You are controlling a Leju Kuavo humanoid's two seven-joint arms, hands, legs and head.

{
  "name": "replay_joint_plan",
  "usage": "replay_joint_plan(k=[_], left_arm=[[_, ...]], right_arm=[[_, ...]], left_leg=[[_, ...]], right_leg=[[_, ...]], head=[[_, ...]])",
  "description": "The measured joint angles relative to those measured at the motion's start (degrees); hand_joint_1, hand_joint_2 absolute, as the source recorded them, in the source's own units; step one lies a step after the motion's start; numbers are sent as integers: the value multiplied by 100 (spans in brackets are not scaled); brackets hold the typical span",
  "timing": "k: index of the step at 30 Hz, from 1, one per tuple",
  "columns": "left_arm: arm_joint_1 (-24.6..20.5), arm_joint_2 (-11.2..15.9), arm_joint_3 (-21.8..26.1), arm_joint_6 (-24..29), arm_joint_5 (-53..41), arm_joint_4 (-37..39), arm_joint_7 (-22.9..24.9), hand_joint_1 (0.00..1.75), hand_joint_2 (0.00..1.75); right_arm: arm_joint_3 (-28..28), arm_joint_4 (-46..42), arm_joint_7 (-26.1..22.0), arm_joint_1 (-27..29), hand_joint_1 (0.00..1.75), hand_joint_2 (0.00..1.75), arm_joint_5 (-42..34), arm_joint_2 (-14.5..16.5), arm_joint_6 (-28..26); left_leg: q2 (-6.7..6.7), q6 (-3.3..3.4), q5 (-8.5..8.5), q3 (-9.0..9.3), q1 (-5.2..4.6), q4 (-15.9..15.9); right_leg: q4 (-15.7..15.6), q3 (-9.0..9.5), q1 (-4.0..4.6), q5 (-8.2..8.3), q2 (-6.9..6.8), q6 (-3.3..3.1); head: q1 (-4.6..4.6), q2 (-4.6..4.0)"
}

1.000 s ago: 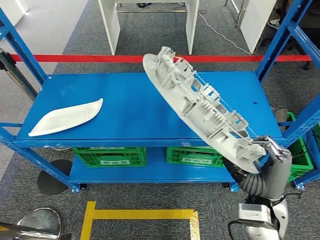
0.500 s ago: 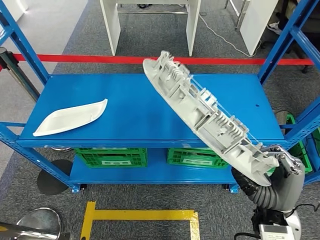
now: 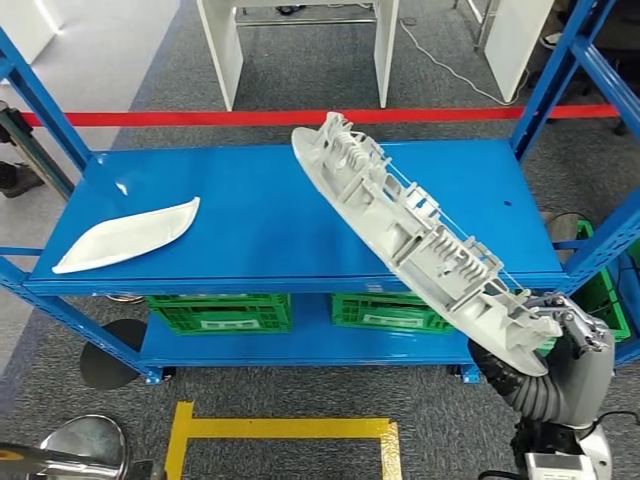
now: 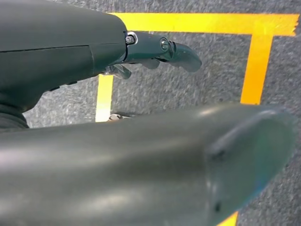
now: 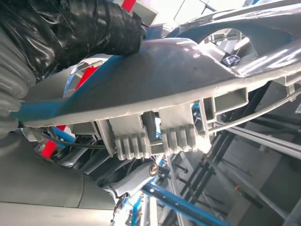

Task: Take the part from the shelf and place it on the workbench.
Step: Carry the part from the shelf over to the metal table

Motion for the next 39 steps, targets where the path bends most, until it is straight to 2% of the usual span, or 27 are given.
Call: replay_joint_plan(k=[2,3,4,5,7,9,12,13,14,15,17,18,19,20,21,23,24,26,28,29,31,33,34,35,36,37,39], left_arm=[[-25,-25,-20,3,-74,-2,33,0,0],[-35,-32,-31,5,-114,-3,49,0,0],[-42,-38,-43,12,-157,-5,60,0,0],[-47,-44,-55,21,-195,-6,71,0,0],[-58,-50,-80,47,-254,-7,100,0,0],[-72,-54,-116,72,-285,-7,142,0,0],[-71,-58,-172,91,-314,-7,169,0,0],[-68,-63,-183,92,-318,-7,171,0,0],[-66,-67,-189,94,-320,-7,172,0,0],[-68,-71,-191,95,-319,-7,173,0,0],[-72,-71,-192,96,-319,-7,174,0,0],[-71,-72,-192,96,-318,-7,174,0,0],[-69,-74,-192,96,-318,-7,174,0,0],[-69,-77,-193,96,-319,-7,177,0,0],[-69,-80,-193,96,-320,-7,183,0,0],[-73,-85,-197,97,-327,-7,205,0,0],[-76,-85,-199,98,-332,-7,217,0,0],[-85,-86,-207,98,-341,-7,234,0,0],[-88,-79,-215,98,-344,-7,242,0,0],[-90,-74,-219,98,-346,-7,248,0,0],[-102,-68,-224,91,-364,-7,256,0,0],[-116,-77,-233,82,-395,-7,260,0,0],[-123,-80,-243,79,-408,-8,260,0,0],[-132,-84,-257,78,-416,-8,260,0,0],[-142,-85,-272,79,-422,-9,260,0,0],[-154,-86,-286,83,-427,-9,261,0,0],[-190,-86,-305,93,-434,-11,263,0,0]], right_arm=[[-3,-7,-14,39,175,175,8,-1,25],[-2,-7,-20,58,175,175,12,-1,32],[-1,-7,-23,74,175,175,16,-2,36],[0,-7,-24,85,175,175,17,-2,37],[2,-8,-27,93,175,175,17,-2,35],[2,-10,-32,100,175,175,18,-2,26],[4,-18,-36,123,175,175,24,-2,20],[5,-19,-36,136,175,175,26,-4,20],[8,-20,-37,147,175,175,29,-7,20],[12,-20,-38,156,175,175,31,-10,20],[20,-20,-40,163,175,175,33,-16,20],[23,-20,-41,166,175,175,32,-17,20],[23,-19,-41,168,175,175,32,-17,20],[23,-19,-42,169,175,175,32,-17,19],[23,-19,-42,169,175,175,33,-17,18],[24,-21,-46,165,175,175,37,-19,14],[25,-25,-51,166,175,175,42,-19,13],[27,-33,-62,168,175,175,50,-20,10],[28,-36,-69,168,175,175,56,-20,9],[29,-38,-72,167,175,175,64,-20,9],[32,-44,-72,170,175,175,90,-20,10],[32,-49,-64,177,175,175,112,-20,11],[32,-50,-58,180,175,175,116,-20,11],[32,-51,-52,185,175,175,118,-20,11],[32,-51,-48,192,175,175,118,-20,10],[32,-52,-44,200,175,175,118,-20,9],[32,-61,-41,219,175,175,118,-20,4]], left_leg=[[81,-42,-406,-265,24,715],[86,-50,-508,-350,33,985],[87,-49,-498,-353,37,1080],[87,-40,-380,-257,39,961],[94,3,-11,165,32,215],[106,42,176,505,2,-440],[107,101,251,515,-33,-633],[113,135,307,483,-28,-660],[120,177,369,442,-20,-686],[128,218,433,390,-13,-708],[133,273,534,254,-34,-691],[132,282,578,181,-48,-675],[132,285,618,109,-59,-653],[131,282,651,38,-66,-627],[128,274,679,-25,-69,-597],[120,242,720,-133,-75,-522],[116,214,745,-178,-79,-489],[111,149,816,-252,-79,-451],[102,76,848,-304,-73,-431],[101,34,744,-340,-67,-361],[107,-44,275,-466,-32,68],[111,-103,-180,-610,10,770],[111,-120,-234,-623,26,1023],[112,-130,-162,-567,36,1118],[112,-130,3,-420,43,1008],[112,-121,176,-193,46,722],[111,-71,257,341,32,-100]], right_leg=[[2,-41,19,24,-62,-42],[4,-63,28,39,-91,-53],[5,-84,36,56,-115,-57],[6,-102,42,75,-131,-56],[7,-128,48,116,-149,-32],[0,-153,55,175,-162,19],[-53,-190,39,294,-171,130],[-51,-215,33,266,-155,162],[19,-267,32,151,-130,186],[209,-347,33,-61,-100,200],[898,-552,38,-576,-52,209],[1248,-621,39,-731,-43,212],[1457,-624,42,-758,-38,213],[1463,-533,44,-668,-37,210],[1252,-337,45,-510,-37,200],[472,221,54,-303,-20,171],[131,444,62,-296,-10,156],[-173,615,90,-361,3,137],[-222,539,83,-307,-16,74],[-236,497,71,-262,-31,23],[-244,407,56,-154,-64,-62],[-216,257,66,-53,-84,-83],[-192,173,71,-5,-93,-81],[-163,84,73,41,-100,-74],[-133,-2,74,82,-105,-64],[-103,-76,75,122,-109,-50],[-71,-178,85,202,-118,-2]], head=[[-18,0],[-17,0],[-18,0],[-17,0],[-17,0],[-13,0],[-12,0],[-8,0],[-3,0],[0,0],[3,0],[2,0],[1,0],[2,0],[2,0],[2,0],[-2,0],[-4,0],[-6,0],[-17,0],[-41,0],[-52,0],[-51,0],[-53,0],[-53,0],[-54,0],[-49,0]])
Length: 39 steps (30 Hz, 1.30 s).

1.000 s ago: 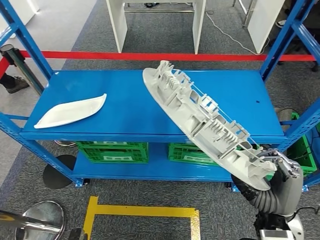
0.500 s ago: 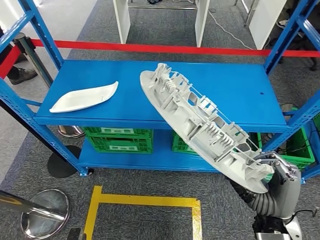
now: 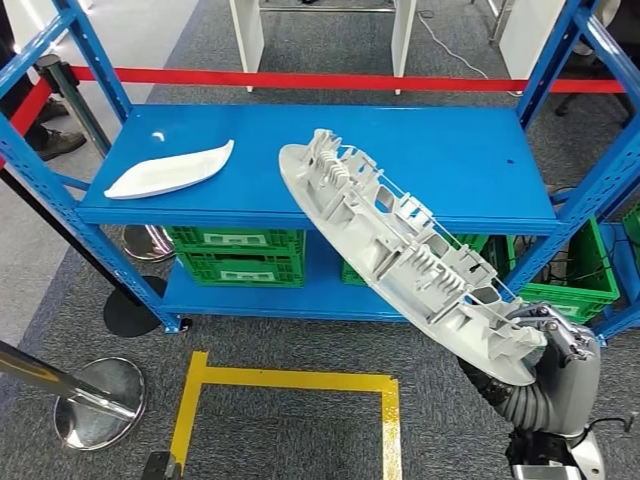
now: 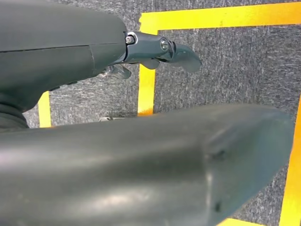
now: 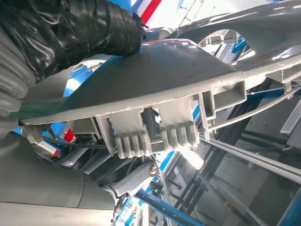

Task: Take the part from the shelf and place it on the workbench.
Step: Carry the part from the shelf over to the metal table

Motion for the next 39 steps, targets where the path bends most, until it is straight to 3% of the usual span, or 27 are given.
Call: replay_joint_plan(k=[2,4,5,6,7,9,10,11,12,14,16,18,20,21,22,24,25,26,27,28,29,31,32,35,37,39], left_arm=[[-31,1,-11,7,-2,-2,6,0,0],[-31,4,-19,8,0,-2,16,0,0],[-26,4,-21,8,3,-2,21,0,0],[-21,7,-23,8,6,-2,25,0,0],[-21,9,-24,9,10,-2,27,0,0],[-24,16,-25,11,11,-2,29,0,0],[-24,13,-25,10,10,-3,30,0,0],[-23,9,-25,9,6,-3,31,0,0],[-23,3,-25,7,-1,-4,32,0,0],[-26,-9,-26,4,-12,-8,33,0,0],[-36,-18,-27,10,-15,-16,35,0,0],[-47,-20,-27,25,-14,-21,49,0,0],[-52,-13,-27,43,-13,-22,80,0,0],[-52,-9,-27,51,-12,-23,97,0,0],[-53,-6,-27,58,-10,-25,109,0,0],[-56,-11,-27,64,-3,-30,119,0,0],[-58,-14,-27,63,0,-32,118,0,0],[-59,-15,-27,60,3,-34,116,0,0],[-61,-15,-27,56,4,-36,113,0,0],[-64,-15,-27,51,4,-38,109,0,0],[-71,-14,-27,45,5,-39,104,0,0],[-93,-14,-27,38,8,-41,91,0,0],[-101,-14,-27,34,10,-42,81,0,0],[-101,-31,-26,19,2,-43,60,0,0],[-112,-46,-25,14,-10,-44,53,0,0],[-124,-49,-23,14,-15,-44,43,0,0]], right_arm=[[1,-13,-1,13,175,175,0,0,-13],[2,-19,-2,31,175,175,-1,0,-25],[3,-21,-2,46,175,175,-1,1,-29],[4,-22,-2,58,175,175,-2,1,-31],[5,-22,-2,67,175,175,-2,1,-33],[8,-22,-2,72,175,175,-2,0,-34],[9,-21,-1,75,175,175,-2,0,-34],[10,-21,-1,77,175,175,-2,0,-34],[10,-21,1,77,175,175,-2,0,-34],[11,-21,3,75,175,175,-1,0,-36],[10,-26,4,72,175,175,0,0,-40],[8,-32,0,77,175,175,1,0,-59],[4,-34,-7,77,175,175,9,0,-85],[-2,-35,-11,74,175,175,17,0,-97],[-11,-36,-15,70,175,175,25,0,-108],[-31,-39,-24,70,175,175,43,0,-138],[-37,-40,-26,73,175,175,59,0,-151],[-39,-45,-25,79,175,175,82,0,-163],[-43,-53,-20,87,175,175,107,0,-170],[-49,-62,-14,98,175,175,129,0,-172],[-57,-73,-7,109,175,175,143,0,-173],[-73,-93,7,122,175,175,156,0,-178],[-78,-99,15,125,175,175,161,0,-181],[-86,-104,46,143,175,175,225,0,-202],[-90,-104,62,157,175,175,287,0,-222],[-91,-102,68,167,175,175,318,0,-234]], left_leg=[[-5,75,-85,255,-36,-507],[1,169,-3,202,-58,-606],[12,225,65,148,-58,-627],[23,277,136,87,-53,-647],[34,318,205,19,-51,-656],[38,361,330,-143,-73,-645],[39,365,391,-230,-85,-633],[39,365,446,-321,-94,-613],[38,360,493,-410,-99,-586],[37,329,570,-565,-103,-518],[35,279,653,-682,-113,-450],[33,226,771,-770,-109,-428],[28,164,785,-852,-95,-414],[27,126,658,-901,-88,-316],[26,86,433,-973,-76,-96],[27,19,-106,-1144,-36,654],[27,-2,-261,-1200,-19,1009],[28,-14,-288,-1191,-7,1219],[28,-16,-199,-1093,1,1221],[28,-8,-46,-907,7,1009],[26,12,94,-666,9,657],[19,64,200,-254,-9,-33],[15,92,196,-163,-26,-224],[19,194,267,-177,-50,-398],[25,281,329,-228,-29,-519],[27,338,381,-330,-36,-536]], right_leg=[[-18,-52,-3,109,-16,71],[-58,-94,-27,196,-15,154],[-33,-134,-38,129,0,185],[76,-200,-42,-46,21,203],[311,-282,-45,-327,45,209],[1024,-442,-42,-867,72,213],[1347,-464,-41,-971,78,215],[1514,-418,-39,-923,80,214],[1490,-287,-37,-771,81,209],[891,235,-34,-489,86,183],[50,808,-19,-528,98,153],[-324,998,12,-609,108,134],[-352,890,2,-528,94,97],[-360,843,-10,-477,81,61],[-369,793,-24,-427,64,21],[-330,694,-18,-349,37,-37],[-300,626,-15,-318,28,-44],[-265,556,-12,-292,22,-43],[-222,489,-12,-273,19,-37],[-180,431,-12,-260,19,-30],[-140,382,-12,-251,18,-22],[-72,297,1,-217,13,22],[-55,260,1,-180,9,59],[-59,170,-24,-110,13,176],[183,15,-31,-410,47,210],[851,-201,-36,-910,75,223]], head=[[5,0],[3,0],[5,0],[11,0],[18,0],[32,0],[33,0],[33,0],[33,0],[34,0],[31,0],[29,0],[29,0],[21,0],[9,0],[-10,0],[-13,0],[-13,0],[-14,0],[-15,0],[-14,0],[-11,0],[-10,0],[-7,0],[8,0],[29,0]])
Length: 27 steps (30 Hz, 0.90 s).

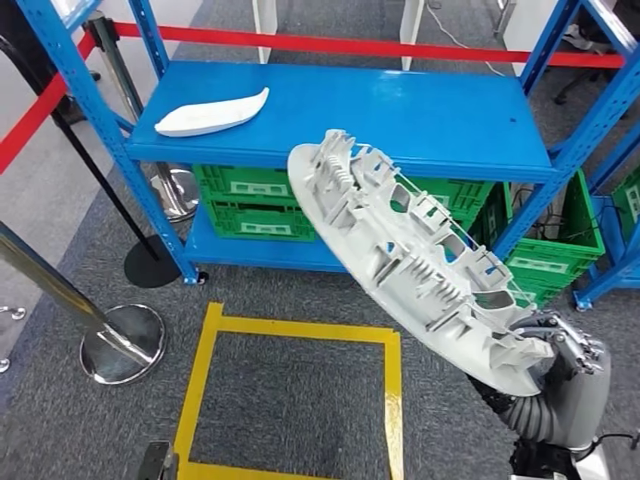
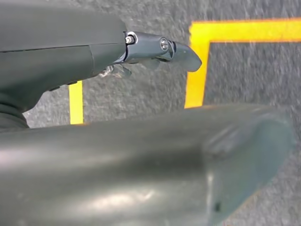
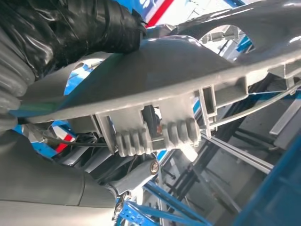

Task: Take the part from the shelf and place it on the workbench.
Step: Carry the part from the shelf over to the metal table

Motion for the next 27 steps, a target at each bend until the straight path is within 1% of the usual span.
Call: replay_joint_plan(k=[1,2,3,4,5,6,7,8,9,10,11,12,13,14,15,16,17,18,19,20,21,22,23,24,25,26,27], left_arm=[[0,-3,1,-1,0,-1,-4,0,0],[1,-10,1,-1,0,-1,-5,0,0],[1,-17,1,-2,0,-1,-5,0,0],[-1,-26,1,-2,0,-2,-5,0,0],[-3,-33,1,-2,0,-2,-5,0,0],[-4,-37,1,-1,0,-2,-5,0,0],[-2,-39,1,1,0,-3,-5,0,0],[-1,-40,1,3,0,-3,-5,0,0],[1,-41,1,7,0,-4,-5,0,0],[7,-41,1,13,0,-4,-3,0,0],[11,-37,1,20,1,-4,1,0,0],[16,-32,1,26,1,-4,11,0,0],[21,-28,1,30,2,-4,22,0,0],[19,-25,1,32,2,-4,35,0,0],[17,-26,1,32,2,-4,49,0,0],[13,-28,1,32,2,-4,56,0,0],[8,-31,1,31,2,-4,62,0,0],[2,-33,1,32,2,-4,64,0,0],[-4,-34,2,33,2,-5,64,0,0],[-13,-35,3,34,2,-8,64,0,0],[-25,-34,4,37,2,-12,64,0,0],[-39,-31,7,40,2,-16,64,0,0],[-53,-27,9,44,2,-20,64,0,0],[-63,-23,10,49,2,-21,63,0,0],[-66,-20,10,53,2,-21,63,0,0],[-61,-23,10,55,2,-21,64,0,0],[-52,-27,10,57,2,-21,64,0,0]], right_arm=[[-1,1,2,8,175,175,7,0,-3],[-1,2,3,17,175,175,8,0,-7],[-1,3,5,24,175,175,9,0,-12],[-2,3,8,28,175,175,14,0,-19],[-2,2,12,28,175,175,20,0,-26],[-3,2,20,26,175,175,29,0,-32],[-4,0,28,28,175,175,39,0,-40],[-5,-1,37,33,175,175,46,0,-48],[-9,-2,45,39,175,175,51,-1,-60],[-15,-2,51,45,175,175,54,-1,-75],[-21,-2,56,46,175,175,53,-1,-92],[-26,-2,61,43,175,175,51,-1,-110],[-31,-2,65,39,175,175,49,0,-128],[-34,-2,70,33,175,175,46,-1,-141],[-37,-1,78,30,175,175,43,-1,-149],[-39,0,85,24,175,175,40,-2,-154],[-42,1,93,16,175,175,37,-2,-154],[-42,2,99,4,175,175,35,-2,-154],[-42,3,101,-9,175,175,34,-2,-153],[-42,2,103,-21,175,175,34,-2,-152],[-42,2,104,-28,175,175,35,-2,-152],[-43,1,106,-34,175,175,35,-2,-152],[-45,1,108,-36,175,175,35,-2,-153],[-47,1,109,-43,175,175,36,-2,-153],[-50,1,110,-49,175,175,36,-2,-154],[-52,1,110,-51,175,175,36,-4,-154],[-53,2,111,-50,175,175,35,-7,-154]], left_leg=[[5,10,36,-61,-12,18],[10,12,72,-120,-23,40],[13,10,108,-185,-31,68],[15,4,144,-252,-35,99],[14,-8,180,-321,-37,133],[10,-29,216,-385,-44,168],[5,-57,258,-437,-49,196],[1,-87,309,-476,-52,211],[-3,-121,368,-503,-51,209],[-5,-155,432,-523,-47,198],[-8,-188,442,-548,-40,199],[-8,-225,341,-578,-33,244],[-8,-263,120,-615,-25,386],[-5,-296,-207,-660,-9,640],[-2,-326,-540,-700,6,981],[-2,-348,-774,-727,20,1351],[-2,-361,-855,-724,29,1650],[-2,-366,-783,-663,35,1807],[-2,-360,-616,-526,37,1782],[-3,-340,-449,-299,37,1561],[-3,-307,-380,20,31,1175],[-4,-266,-405,369,19,677],[-6,-230,-482,646,3,257],[-10,-196,-542,810,-22,-33],[-12,-166,-535,854,-47,-186],[-7,-134,-473,802,-55,-206],[4,-90,-386,723,-58,-217]], right_leg=[[365,-67,-1,-162,5,7],[599,-71,1,-191,6,10],[646,8,2,-96,6,9],[486,177,3,79,6,3],[158,425,4,248,7,-8],[-260,705,11,315,9,-20],[-643,948,19,310,14,-42],[-909,1094,32,267,19,-62],[-1044,1156,50,223,24,-88],[-1077,1117,58,251,24,-121],[-1071,1047,55,307,12,-155],[-1074,977,49,370,1,-201],[-1084,899,40,443,-12,-248],[-1084,839,37,518,-24,-287],[-1079,765,45,592,-29,-316],[-1067,683,53,669,-35,-328],[-1046,580,60,744,-39,-330],[-1016,462,66,814,-42,-326],[-980,339,71,878,-44,-316],[-944,226,76,937,-44,-303],[-916,136,83,994,-44,-284],[-895,73,92,1051,-48,-260],[-893,34,96,1117,-56,-235],[-912,12,87,1194,-68,-209],[-941,-4,73,1276,-78,-180],[-976,-29,56,1339,-80,-152],[-976,-70,41,1306,-69,-123]], head=[[8,0],[10,0],[10,0],[11,0],[10,0],[12,0],[8,0],[7,0],[5,0],[3,0],[7,0],[3,0],[-5,0],[-11,0],[-21,0],[-26,0],[-25,0],[-28,0],[-28,0],[-30,0],[-30,0],[-25,0],[-21,0],[-20,0],[-19,0],[-20,0],[-23,0]])
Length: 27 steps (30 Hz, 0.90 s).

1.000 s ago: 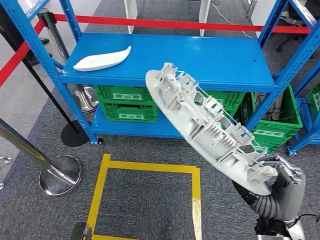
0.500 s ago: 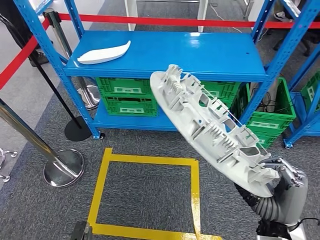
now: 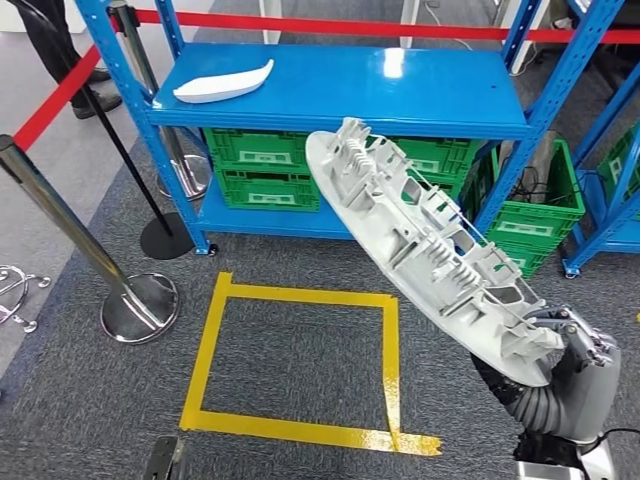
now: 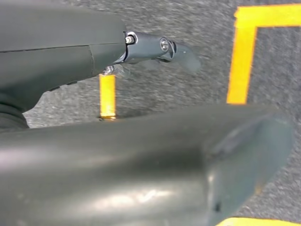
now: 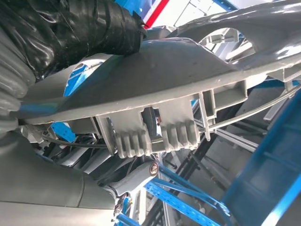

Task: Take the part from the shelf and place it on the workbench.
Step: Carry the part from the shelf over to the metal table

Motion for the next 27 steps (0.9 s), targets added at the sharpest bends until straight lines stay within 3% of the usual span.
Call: replay_joint_plan(k=[1,2,4,5,6,7,8,9,10,11,12,13,15,16,17,19,20,21,23,24,25,27], left_arm=[[10,-2,1,0,0,0,1,0,0],[18,-2,1,0,0,0,1,0,0],[20,6,2,2,1,0,1,0,0],[20,7,2,2,1,0,1,0,0],[21,5,2,3,1,0,1,0,0],[22,2,2,2,0,0,1,0,0],[22,-1,2,2,0,0,1,0,0],[20,-3,2,2,0,0,1,0,0],[20,-4,2,2,0,-1,0,0,0],[20,-5,3,2,0,-3,-1,0,0],[20,-3,4,3,0,-5,-2,0,0],[21,-1,6,3,0,-8,-4,0,0],[27,15,10,4,0,-8,-6,0,0],[35,22,12,5,0,-8,-7,0,0],[41,29,14,5,0,-8,-8,0,0],[45,30,15,5,0,-9,-10,0,0],[43,28,15,4,0,-9,-10,0,0],[41,27,15,4,0,-9,-10,0,0],[37,25,15,4,0,-10,-10,0,0],[32,25,16,4,0,-11,-10,0,0],[23,29,16,5,0,-13,-11,0,0],[2,36,17,6,0,-15,-15,0,0]], right_arm=[[-2,1,0,4,175,175,-1,-3,0],[-7,1,1,8,175,175,-2,-7,0],[-16,2,1,8,175,175,-3,-14,0],[-20,3,1,7,175,175,-3,-16,0],[-20,3,1,7,175,175,-3,-18,0],[-20,3,1,7,175,175,-3,-18,0],[-20,3,0,6,175,175,-2,-19,0],[-21,3,0,4,175,175,2,-19,-1],[-21,2,1,-1,175,175,12,-19,-1],[-22,2,2,-9,175,175,24,-20,-2],[-23,2,4,-10,175,175,38,-20,-4],[-24,3,6,-11,175,175,49,-20,-5],[-26,7,15,-6,175,175,46,-20,-2],[-26,8,20,-8,175,175,22,-20,8],[-25,8,26,-9,175,175,-12,-20,22],[-24,8,31,-10,175,175,-79,-20,57],[-24,8,33,-11,175,175,-99,-20,71],[-24,8,33,-12,175,175,-109,-20,81],[-24,8,34,-13,175,175,-123,-20,91],[-24,8,35,-13,175,175,-125,-20,91],[-24,7,35,-12,175,175,-126,-21,92],[-25,4,30,-16,175,175,-131,-22,94]], left_leg=[[14,48,84,-81,6,-15],[30,89,170,-181,15,-17],[43,138,334,-391,2,12],[45,142,413,-512,-5,36],[46,139,491,-639,-11,69],[47,130,562,-773,-12,108],[48,116,626,-907,-10,155],[47,95,685,-1023,-7,210],[44,71,735,-1124,-10,270],[40,43,793,-1203,-14,321],[35,19,859,-1256,-16,354],[33,-6,927,-1296,-15,366],[22,-65,991,-1351,-3,369],[16,-105,861,-1384,7,441],[10,-144,613,-1427,18,613],[9,-209,-47,-1524,50,1277],[9,-226,-243,-1553,63,1653],[9,-233,-277,-1547,70,1939],[8,-209,7,-1331,73,2004],[6,-175,148,-1081,66,1736],[6,-130,168,-761,52,1320],[3,-58,11,-222,17,480]], right_leg=[[83,-60,-4,-162,18,25],[272,-144,-7,-442,36,42],[966,-288,-8,-1082,60,64],[1337,-316,-7,-1225,66,72],[1608,-280,-6,-1203,71,78],[1712,-177,-6,-1047,73,80],[1624,19,-7,-854,74,82],[1333,316,-8,-749,74,82],[874,707,-6,-772,75,80],[400,1065,0,-894,78,65],[47,1294,10,-1017,83,49],[-162,1401,27,-1093,88,29],[-183,1281,29,-1036,76,-40],[-182,1222,23,-984,64,-90],[-178,1146,14,-915,50,-140],[-149,982,23,-768,36,-200],[-124,885,33,-690,31,-207],[-89,777,43,-615,28,-209],[-5,526,64,-479,28,-202],[35,408,72,-419,30,-192],[68,313,85,-365,32,-176],[93,201,87,-246,23,-121]], head=[[11,0],[22,0],[42,0],[42,0],[44,0],[45,0],[44,0],[47,0],[50,0],[48,0],[49,0],[48,0],[46,0],[38,0],[28,0],[12,0],[10,0],[10,0],[9,0],[9,0],[10,0],[16,0]])
